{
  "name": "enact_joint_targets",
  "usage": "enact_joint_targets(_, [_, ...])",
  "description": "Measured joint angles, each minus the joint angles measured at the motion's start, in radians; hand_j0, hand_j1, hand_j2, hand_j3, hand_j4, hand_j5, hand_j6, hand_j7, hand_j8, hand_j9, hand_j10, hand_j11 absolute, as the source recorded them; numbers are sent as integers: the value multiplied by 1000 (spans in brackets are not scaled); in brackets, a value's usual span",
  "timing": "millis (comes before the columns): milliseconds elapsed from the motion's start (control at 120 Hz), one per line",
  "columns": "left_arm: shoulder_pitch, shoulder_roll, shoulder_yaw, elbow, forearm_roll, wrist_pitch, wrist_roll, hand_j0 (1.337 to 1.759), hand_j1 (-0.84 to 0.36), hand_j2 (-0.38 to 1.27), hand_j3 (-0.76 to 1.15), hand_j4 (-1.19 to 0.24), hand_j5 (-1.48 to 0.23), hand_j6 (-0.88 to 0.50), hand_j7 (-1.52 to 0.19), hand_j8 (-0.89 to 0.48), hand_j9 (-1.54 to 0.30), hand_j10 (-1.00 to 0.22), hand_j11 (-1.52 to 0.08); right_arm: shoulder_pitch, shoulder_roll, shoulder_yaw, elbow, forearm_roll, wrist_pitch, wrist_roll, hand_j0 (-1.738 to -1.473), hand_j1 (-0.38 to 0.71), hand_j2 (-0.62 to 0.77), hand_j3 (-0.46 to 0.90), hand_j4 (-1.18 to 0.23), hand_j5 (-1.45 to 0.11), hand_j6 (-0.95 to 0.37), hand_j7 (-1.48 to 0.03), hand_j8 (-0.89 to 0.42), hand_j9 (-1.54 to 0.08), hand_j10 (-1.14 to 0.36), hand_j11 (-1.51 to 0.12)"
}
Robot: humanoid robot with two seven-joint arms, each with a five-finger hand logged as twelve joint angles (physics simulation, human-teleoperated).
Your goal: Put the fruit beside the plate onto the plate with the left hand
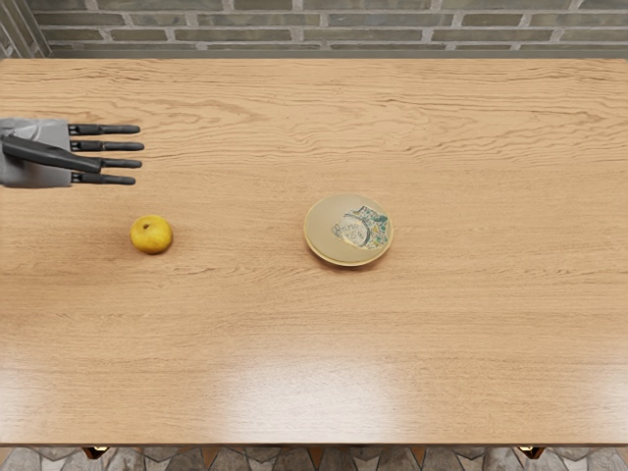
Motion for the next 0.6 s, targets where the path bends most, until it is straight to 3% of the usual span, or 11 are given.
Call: enact_joint_targets(600, [-3, -10, -30, 6, 33, 0, 1, 1658, 70, 45, 0, -227, -300, -226, -301, -226, -301, -228, -301, 17, 0, 1, 0, 0, -1, 0, -1658, -314, -6, 0, -30, -38, -30, -38, -30, -38, -30, -38])
